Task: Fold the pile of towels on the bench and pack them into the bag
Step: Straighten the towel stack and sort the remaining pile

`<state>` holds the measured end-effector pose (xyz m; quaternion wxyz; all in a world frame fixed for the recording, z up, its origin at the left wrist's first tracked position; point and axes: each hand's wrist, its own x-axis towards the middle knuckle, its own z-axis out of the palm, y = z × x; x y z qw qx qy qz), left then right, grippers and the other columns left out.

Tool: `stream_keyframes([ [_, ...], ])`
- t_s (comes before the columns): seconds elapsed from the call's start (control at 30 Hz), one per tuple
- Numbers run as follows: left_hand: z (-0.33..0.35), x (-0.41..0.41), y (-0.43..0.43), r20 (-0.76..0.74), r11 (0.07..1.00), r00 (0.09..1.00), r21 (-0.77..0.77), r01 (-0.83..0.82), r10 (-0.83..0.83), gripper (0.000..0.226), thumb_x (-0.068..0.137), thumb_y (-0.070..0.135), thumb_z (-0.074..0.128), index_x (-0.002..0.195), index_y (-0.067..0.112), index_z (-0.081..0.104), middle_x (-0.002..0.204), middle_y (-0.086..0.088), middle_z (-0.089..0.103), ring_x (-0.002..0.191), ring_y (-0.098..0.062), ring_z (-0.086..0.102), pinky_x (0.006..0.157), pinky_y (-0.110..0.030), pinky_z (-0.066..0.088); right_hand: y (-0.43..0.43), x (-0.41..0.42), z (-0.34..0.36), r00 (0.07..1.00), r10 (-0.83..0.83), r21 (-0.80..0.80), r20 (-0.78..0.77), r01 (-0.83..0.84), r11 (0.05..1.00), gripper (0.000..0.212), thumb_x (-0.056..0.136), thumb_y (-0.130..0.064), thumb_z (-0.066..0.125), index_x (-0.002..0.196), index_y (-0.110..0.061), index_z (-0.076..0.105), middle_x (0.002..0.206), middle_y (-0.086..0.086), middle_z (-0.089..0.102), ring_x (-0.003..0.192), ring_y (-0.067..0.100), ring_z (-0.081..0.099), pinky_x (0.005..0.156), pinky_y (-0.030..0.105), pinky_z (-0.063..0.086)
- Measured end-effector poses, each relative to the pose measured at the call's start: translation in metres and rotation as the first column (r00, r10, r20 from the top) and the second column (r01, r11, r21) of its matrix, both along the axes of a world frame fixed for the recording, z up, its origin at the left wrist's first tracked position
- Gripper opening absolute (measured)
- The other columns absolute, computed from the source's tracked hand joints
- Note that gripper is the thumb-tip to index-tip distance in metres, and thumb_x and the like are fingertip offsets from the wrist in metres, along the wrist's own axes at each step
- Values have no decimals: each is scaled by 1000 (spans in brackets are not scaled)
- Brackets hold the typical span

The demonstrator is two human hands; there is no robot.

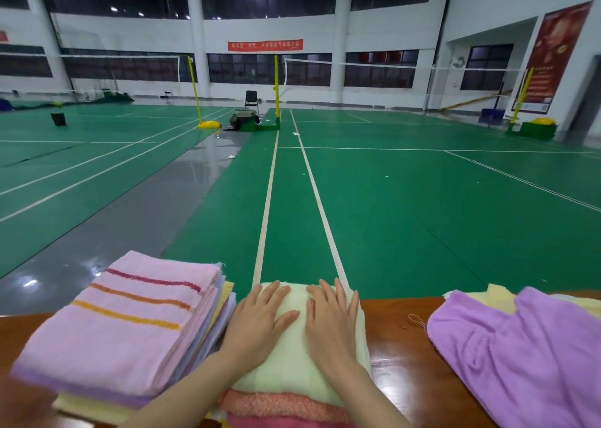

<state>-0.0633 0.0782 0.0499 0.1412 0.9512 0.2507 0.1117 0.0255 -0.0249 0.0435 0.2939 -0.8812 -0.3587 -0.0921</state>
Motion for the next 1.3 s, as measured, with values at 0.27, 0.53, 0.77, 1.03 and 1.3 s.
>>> stream_keyframes([
  [0.27, 20, 6, 11, 181, 995, 979, -30, 97, -90, 68, 73, 73, 35, 122, 28, 51, 125, 16, 48, 125, -9, 36, 104, -22, 17, -20, 21, 21, 980, 117, 236, -158, -78, 969, 30, 84, -16, 59, 114, -19, 56, 118, -9, 50, 112, 9, 42, 97, 21, 32],
  [0.53, 58, 19, 13, 15, 937, 938, 41, 346, -346, 78, 73, 19, 66, 142, 31, 32, 136, 8, 45, 128, -10, 33, 113, -27, 13, -46, 46, 64, 823, 340, 242, -455, -253, 937, 8, 66, -26, 74, 68, -25, 66, 67, -7, 62, 66, 9, 56, 68, 29, 46],
  [0.77, 77, -1, 10, 84, 776, 836, -333, 536, -542, 10, 71, 10, 68, 80, 8, 68, 78, 13, 54, 73, -1, 50, 72, -21, 42, -58, 47, 77, 392, 594, 448, -702, -405, 797, 26, 66, -41, 69, 67, -15, 70, 72, 2, 66, 66, 20, 50, 54, 25, 37],
  [1.03, 72, -39, 17, -196, 751, 725, -148, 644, -661, 37, 81, 17, 62, 113, 33, 68, 83, 11, 55, 77, -3, 50, 72, -18, 38, -32, 27, 61, 755, 523, 7, -395, -567, 824, 26, 84, -12, 63, 104, -26, 70, 99, -22, 62, 96, -5, 56, 90, 13, 42],
  [1.3, 74, -38, 22, -143, 730, 724, 7, 683, -675, 36, 78, 11, 54, 103, 28, 73, 92, 8, 64, 85, 1, 40, 82, -13, 22, -3, 16, 47, 826, 515, -103, -228, -546, 831, 40, 81, -32, 67, 121, -30, 60, 115, -14, 55, 116, 9, 37, 102, 28, 29],
])
